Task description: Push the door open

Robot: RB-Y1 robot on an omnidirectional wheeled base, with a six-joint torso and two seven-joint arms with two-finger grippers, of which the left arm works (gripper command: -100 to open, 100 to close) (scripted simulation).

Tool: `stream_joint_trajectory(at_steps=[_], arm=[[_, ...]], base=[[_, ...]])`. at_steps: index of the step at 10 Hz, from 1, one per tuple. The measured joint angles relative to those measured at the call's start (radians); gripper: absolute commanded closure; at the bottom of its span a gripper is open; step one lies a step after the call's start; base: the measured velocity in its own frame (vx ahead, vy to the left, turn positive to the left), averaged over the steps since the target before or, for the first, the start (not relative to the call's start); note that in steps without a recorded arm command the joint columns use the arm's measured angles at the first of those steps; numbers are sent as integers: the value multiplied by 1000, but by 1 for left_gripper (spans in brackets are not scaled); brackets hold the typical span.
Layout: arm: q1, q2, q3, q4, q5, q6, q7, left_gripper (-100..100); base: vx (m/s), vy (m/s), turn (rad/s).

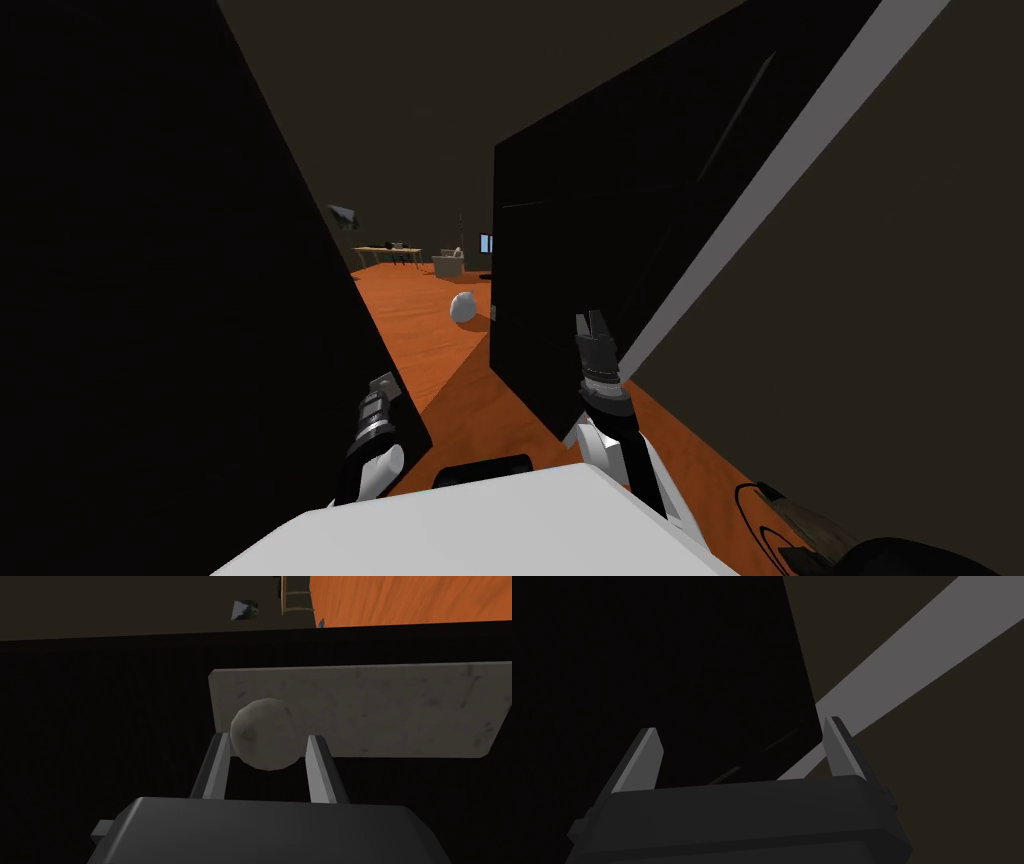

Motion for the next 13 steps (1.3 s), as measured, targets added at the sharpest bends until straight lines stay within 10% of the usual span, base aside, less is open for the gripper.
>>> stream_joint_trajectory(at_steps=[1,2,5,9,13], arm=[[-20,8,14,28,13,-12,-9,100],[-25,7,32,22,32,-18,-29,-100],[-34,17,43,23,45,-6,-42,-100],[-54,-19,58,44,64,7,-54,-100],[-55,-14,63,46,68,-5,-62,-100]], base=[[96,117,32],[-3,-50,33],[-92,-199,56],[-99,-206,45],[80,103,-32]])
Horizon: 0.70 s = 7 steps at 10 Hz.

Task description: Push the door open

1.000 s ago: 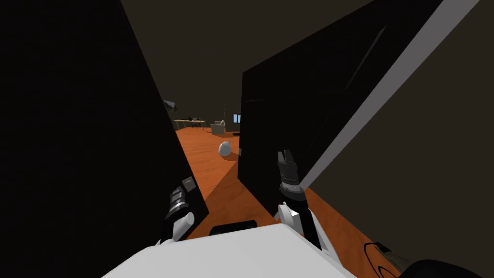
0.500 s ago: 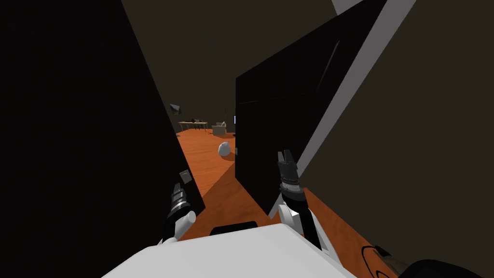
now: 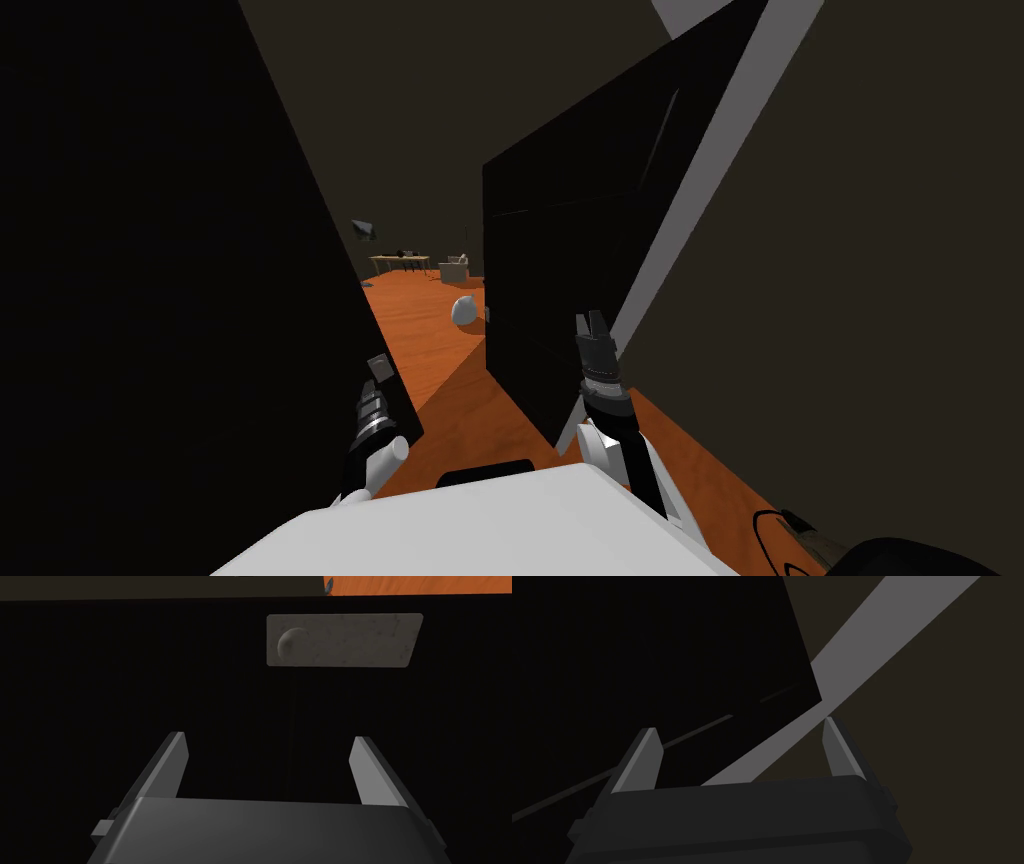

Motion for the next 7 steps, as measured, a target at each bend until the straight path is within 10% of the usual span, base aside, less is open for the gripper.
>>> stream_joint_trajectory(at_steps=[7], arm=[[-8,-20,14,22,7,-46,-21,-100]], base=[[152,162,-43]])
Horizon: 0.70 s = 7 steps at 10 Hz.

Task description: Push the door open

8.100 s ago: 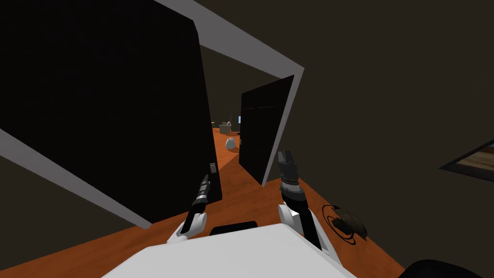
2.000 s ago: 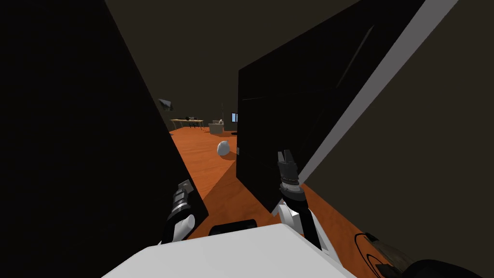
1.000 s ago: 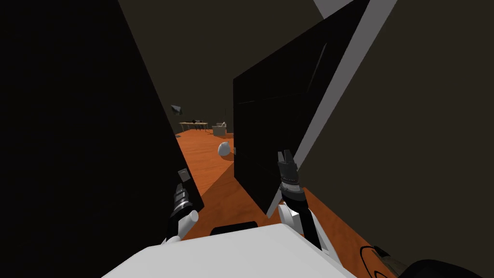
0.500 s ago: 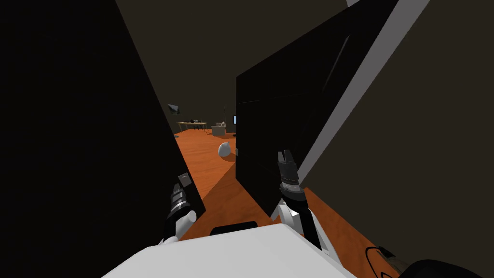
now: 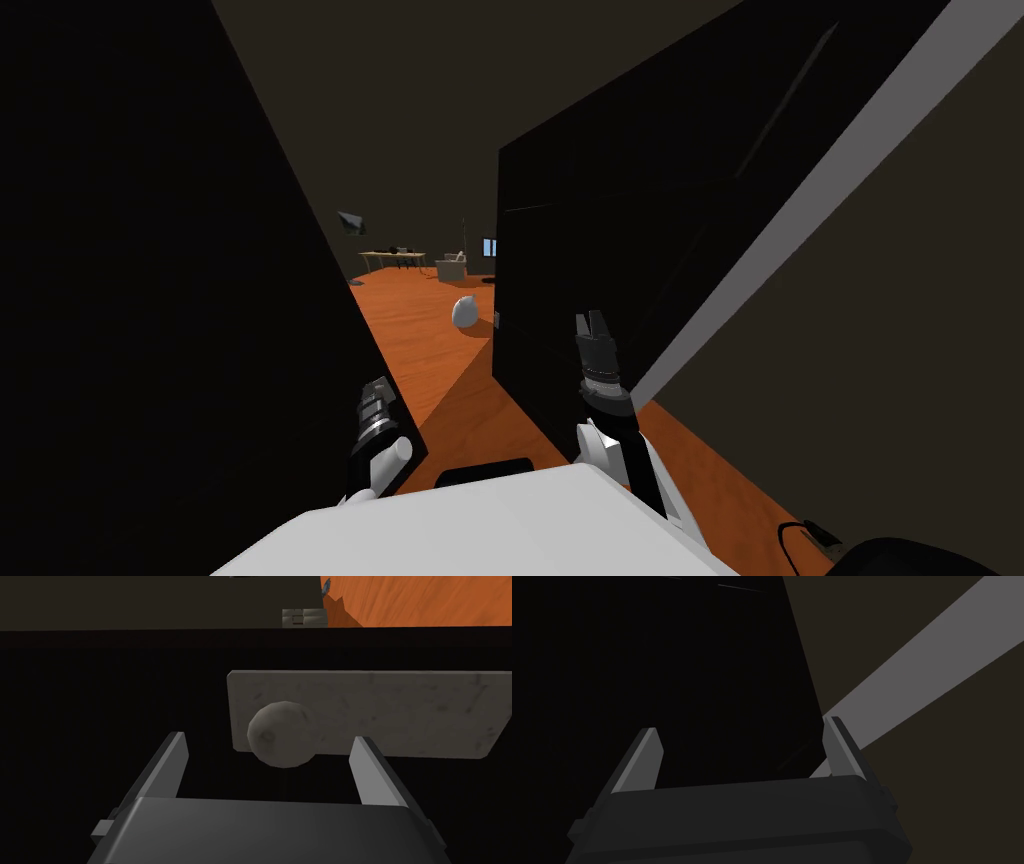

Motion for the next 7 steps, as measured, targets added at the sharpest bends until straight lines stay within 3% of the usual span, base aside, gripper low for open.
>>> stream_joint_trajectory(at_steps=[1,2,7], arm=[[9,-21,2,-15,1,-1,-6,-100],[10,-24,1,-18,1,-1,-8,100],[10,-21,2,-13,1,1,-6,100]], base=[[55,65,-8],[-13,-15,3],[-9,-11,1]])
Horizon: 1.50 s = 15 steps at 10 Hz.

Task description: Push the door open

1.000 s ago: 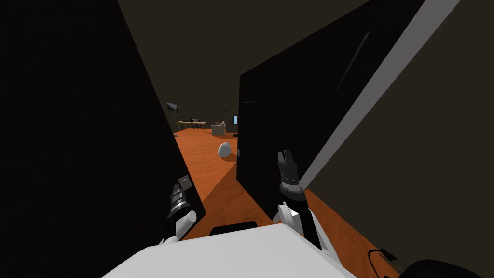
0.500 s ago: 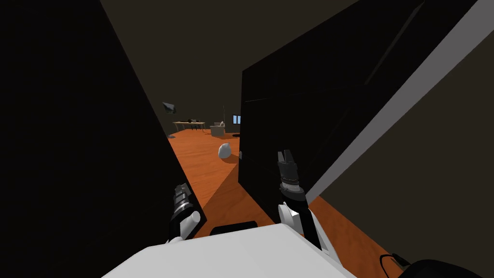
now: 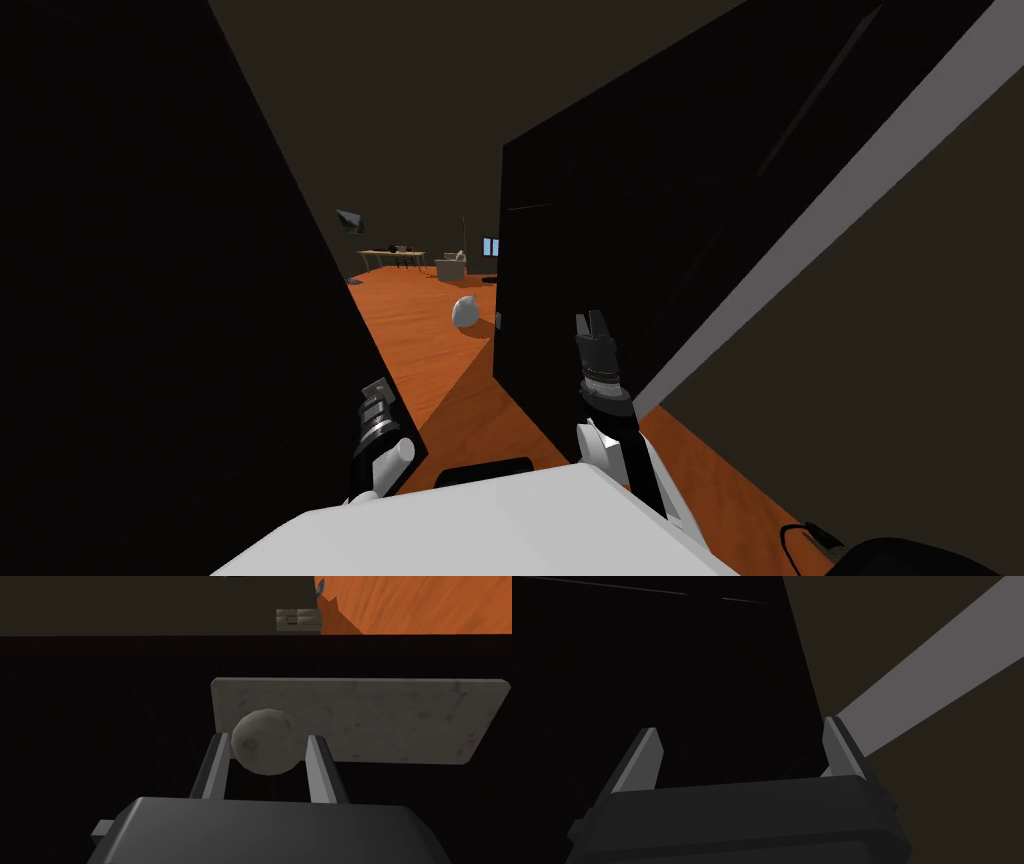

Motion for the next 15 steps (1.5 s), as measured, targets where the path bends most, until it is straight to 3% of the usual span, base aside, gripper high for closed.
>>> stream_joint_trajectory(at_steps=[2,4,5,6,9,10,11,12,15], arm=[[-10,3,-2,18,-3,2,-1,100],[-43,24,1,66,-9,-12,0,100],[-28,18,5,32,-11,-5,-8,100],[-30,24,9,24,-11,1,-14,-100],[-68,43,21,64,35,-31,-47,-100],[-84,41,26,84,53,-46,-59,-100],[-105,34,31,112,76,-65,-72,-100],[-114,9,38,102,98,-70,-97,-100],[-131,-3,41,135,115,-91,-106,-100]], base=[[86,69,228],[109,123,232],[119,110,84],[-42,-46,-148],[-157,-115,-81],[-164,-162,-143],[-157,-172,-150],[-101,-124,-20],[6,-15,-15]])
